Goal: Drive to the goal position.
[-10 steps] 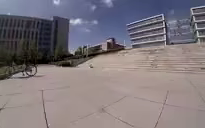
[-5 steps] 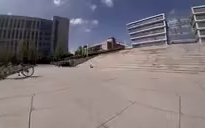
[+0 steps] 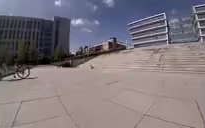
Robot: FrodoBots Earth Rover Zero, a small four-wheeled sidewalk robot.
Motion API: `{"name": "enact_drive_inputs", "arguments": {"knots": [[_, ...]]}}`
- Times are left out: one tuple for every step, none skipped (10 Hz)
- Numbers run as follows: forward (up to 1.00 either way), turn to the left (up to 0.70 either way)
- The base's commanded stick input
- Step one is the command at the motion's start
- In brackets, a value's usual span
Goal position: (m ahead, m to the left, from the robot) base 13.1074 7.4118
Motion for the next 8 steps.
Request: {"name": "enact_drive_inputs", "arguments": {"knots": [[0.70, 0.25], [0.70, 0.04], [0.70, 0.02], [0.70, 0.02], [0.70, 0.02], [0.70, 0.02], [0.70, 0.02], [0.70, 0.02]]}}
